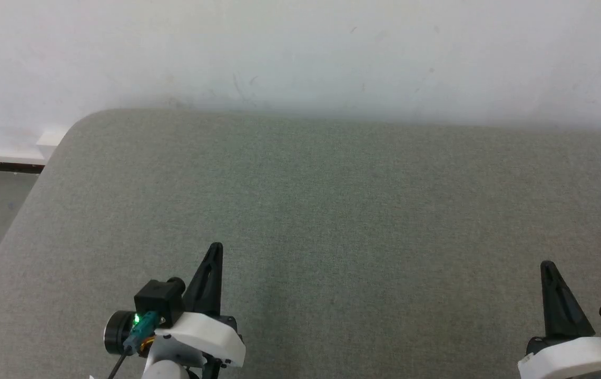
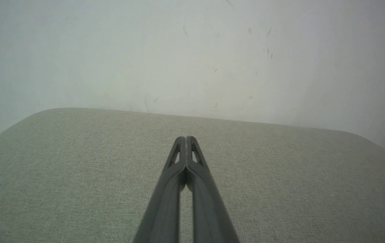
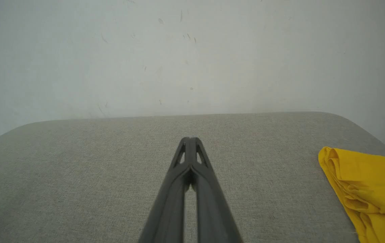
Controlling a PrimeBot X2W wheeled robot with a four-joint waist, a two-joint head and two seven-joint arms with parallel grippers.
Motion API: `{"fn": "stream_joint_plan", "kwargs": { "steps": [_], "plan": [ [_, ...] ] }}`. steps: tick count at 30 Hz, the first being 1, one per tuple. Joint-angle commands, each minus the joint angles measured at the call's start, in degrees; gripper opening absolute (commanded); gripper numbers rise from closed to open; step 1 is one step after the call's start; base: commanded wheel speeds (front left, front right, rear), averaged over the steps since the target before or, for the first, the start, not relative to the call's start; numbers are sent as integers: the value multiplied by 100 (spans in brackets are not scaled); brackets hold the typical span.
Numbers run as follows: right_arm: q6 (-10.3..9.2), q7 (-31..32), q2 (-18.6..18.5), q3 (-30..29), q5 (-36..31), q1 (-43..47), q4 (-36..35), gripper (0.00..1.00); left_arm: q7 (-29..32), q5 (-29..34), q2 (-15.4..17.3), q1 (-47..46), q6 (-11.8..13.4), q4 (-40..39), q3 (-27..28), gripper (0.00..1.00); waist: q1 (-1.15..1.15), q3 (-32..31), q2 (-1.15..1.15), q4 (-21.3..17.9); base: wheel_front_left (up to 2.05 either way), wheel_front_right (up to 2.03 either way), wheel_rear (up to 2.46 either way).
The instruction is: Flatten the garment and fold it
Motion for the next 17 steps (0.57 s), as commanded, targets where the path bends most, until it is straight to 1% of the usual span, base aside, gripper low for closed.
{"fn": "stream_joint_plan", "kwargs": {
  "steps": [1,17],
  "plan": [
    [-1,23,4,40,-61,-61,-32,0,28,64,-2,54,20,-53,42,0,0,2,0,-7,0,0,0],
    [-3,171,7,157,-190,-144,-85,0,215,219,-3,116,45,-252,164,0,0,29,0,-92,0,0,0]
  ]
}}
